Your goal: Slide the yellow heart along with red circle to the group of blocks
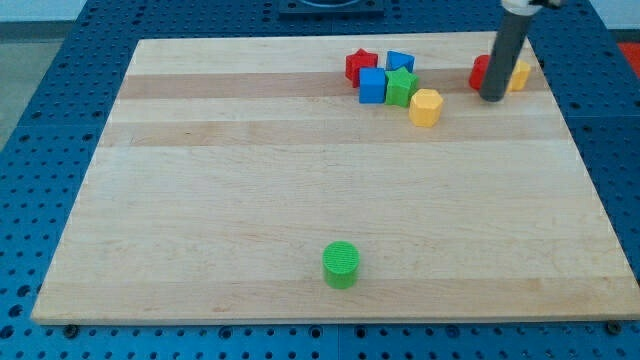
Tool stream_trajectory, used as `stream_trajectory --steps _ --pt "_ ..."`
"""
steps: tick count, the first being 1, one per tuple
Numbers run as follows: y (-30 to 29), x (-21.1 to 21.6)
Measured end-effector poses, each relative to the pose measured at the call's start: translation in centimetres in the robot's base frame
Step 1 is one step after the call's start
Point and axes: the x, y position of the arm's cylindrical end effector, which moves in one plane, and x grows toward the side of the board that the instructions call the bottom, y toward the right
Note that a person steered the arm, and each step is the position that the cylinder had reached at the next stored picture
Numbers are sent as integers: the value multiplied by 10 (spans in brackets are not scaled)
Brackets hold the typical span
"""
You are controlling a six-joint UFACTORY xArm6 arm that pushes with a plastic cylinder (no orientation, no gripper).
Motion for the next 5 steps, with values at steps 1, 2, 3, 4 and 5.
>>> stream_trajectory --steps 1,2,3,4,5 --pt "28 23" --pt "53 47" --pt "78 36" --pt "77 2" --pt "71 -11"
